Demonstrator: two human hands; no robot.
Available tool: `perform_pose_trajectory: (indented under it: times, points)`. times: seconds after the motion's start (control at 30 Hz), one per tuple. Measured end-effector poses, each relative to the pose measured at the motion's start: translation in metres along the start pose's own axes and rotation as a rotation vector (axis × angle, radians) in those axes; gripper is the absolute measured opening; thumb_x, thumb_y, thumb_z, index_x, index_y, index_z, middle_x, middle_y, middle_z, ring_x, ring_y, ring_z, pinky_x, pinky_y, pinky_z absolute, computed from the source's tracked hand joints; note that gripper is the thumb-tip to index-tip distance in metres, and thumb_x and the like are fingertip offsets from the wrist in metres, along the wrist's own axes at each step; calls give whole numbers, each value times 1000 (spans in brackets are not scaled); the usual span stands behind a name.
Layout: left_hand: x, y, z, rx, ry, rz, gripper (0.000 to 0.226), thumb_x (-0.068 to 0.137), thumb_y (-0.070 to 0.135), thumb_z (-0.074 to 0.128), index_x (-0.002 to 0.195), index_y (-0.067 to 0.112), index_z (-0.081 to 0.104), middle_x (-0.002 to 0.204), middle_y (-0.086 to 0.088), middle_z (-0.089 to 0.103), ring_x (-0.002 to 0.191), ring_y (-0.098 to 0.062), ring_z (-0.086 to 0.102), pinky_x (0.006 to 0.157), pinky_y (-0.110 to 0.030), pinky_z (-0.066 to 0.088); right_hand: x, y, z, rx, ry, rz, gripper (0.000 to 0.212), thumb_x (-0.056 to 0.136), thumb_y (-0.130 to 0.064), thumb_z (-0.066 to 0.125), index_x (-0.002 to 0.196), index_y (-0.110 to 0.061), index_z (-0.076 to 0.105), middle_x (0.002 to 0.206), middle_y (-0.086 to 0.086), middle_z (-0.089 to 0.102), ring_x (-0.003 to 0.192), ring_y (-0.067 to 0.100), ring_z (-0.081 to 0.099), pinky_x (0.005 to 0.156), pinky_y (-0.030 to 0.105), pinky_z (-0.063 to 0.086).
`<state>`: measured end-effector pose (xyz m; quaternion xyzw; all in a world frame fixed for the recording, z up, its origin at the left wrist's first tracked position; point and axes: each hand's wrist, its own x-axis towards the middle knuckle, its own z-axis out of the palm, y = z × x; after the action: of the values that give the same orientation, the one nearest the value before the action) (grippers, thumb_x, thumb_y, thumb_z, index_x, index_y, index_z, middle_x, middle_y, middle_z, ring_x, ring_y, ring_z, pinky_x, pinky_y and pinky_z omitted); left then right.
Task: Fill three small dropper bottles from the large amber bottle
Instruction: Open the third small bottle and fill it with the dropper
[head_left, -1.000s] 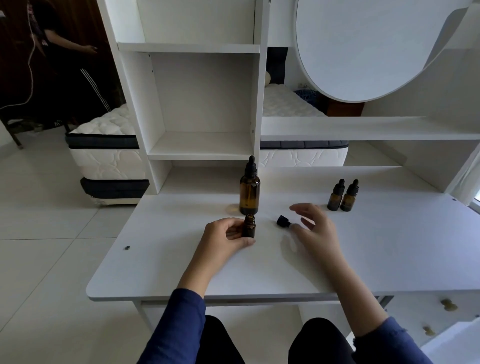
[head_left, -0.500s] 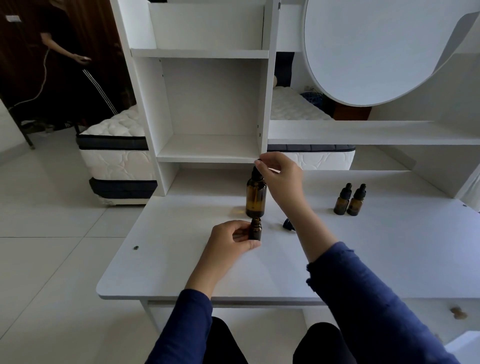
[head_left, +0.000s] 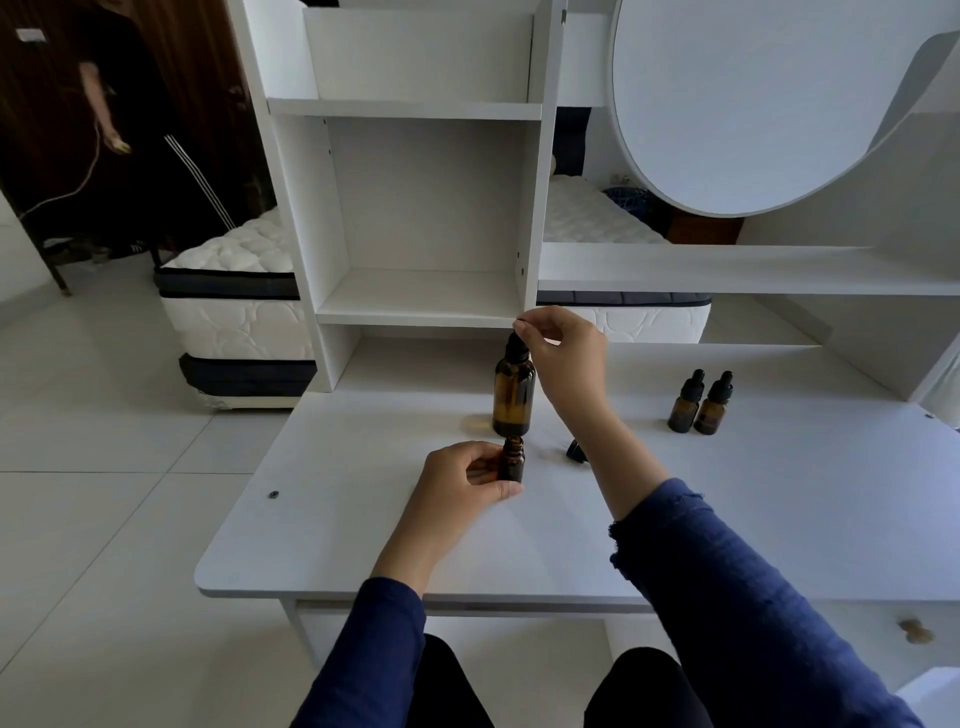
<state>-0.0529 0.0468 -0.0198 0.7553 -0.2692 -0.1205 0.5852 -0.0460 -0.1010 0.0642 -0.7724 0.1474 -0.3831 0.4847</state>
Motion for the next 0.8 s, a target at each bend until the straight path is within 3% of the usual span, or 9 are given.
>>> perform_pose_trajectory:
  times: [0.2,0.43,0.57,0.8]
  points:
    - [2,-2,0,22,1,4,30,70,10,80,89,30,65,89,13,70,82,5,67,75,-7,49,5,-9,-4,1,5,-47,12,88,-13,59,96,-9,68,87,-2,66,81,7,59,66,-2,42]
    - [3,-2,0,41,5,18,32,70,10,80,86,33,64,87,14,69,81,5,66,75,-8,49,18,-35,-10,103,80,-140,10,90,-13,57,94,-10,66,82,-5,66,79,6,64,76,16,51]
    - [3,-2,0,36,-1,27,31,70,9,80,86,31,65,87,13,70,79,8,65,74,-6,48,20,-52,-18,166,116,-219,11,91,-13,57,97,-9,65,85,-5,66,81,6,64,75,11,50]
    - [4,-4,0,41,2,37,31,71,9,80,87,31,65,88,13,70,81,6,66,76,-8,48,1,-60,-30,286,143,-272,4,91,-14,56,92,-13,60,86,0,67,83,19,67,74,22,54]
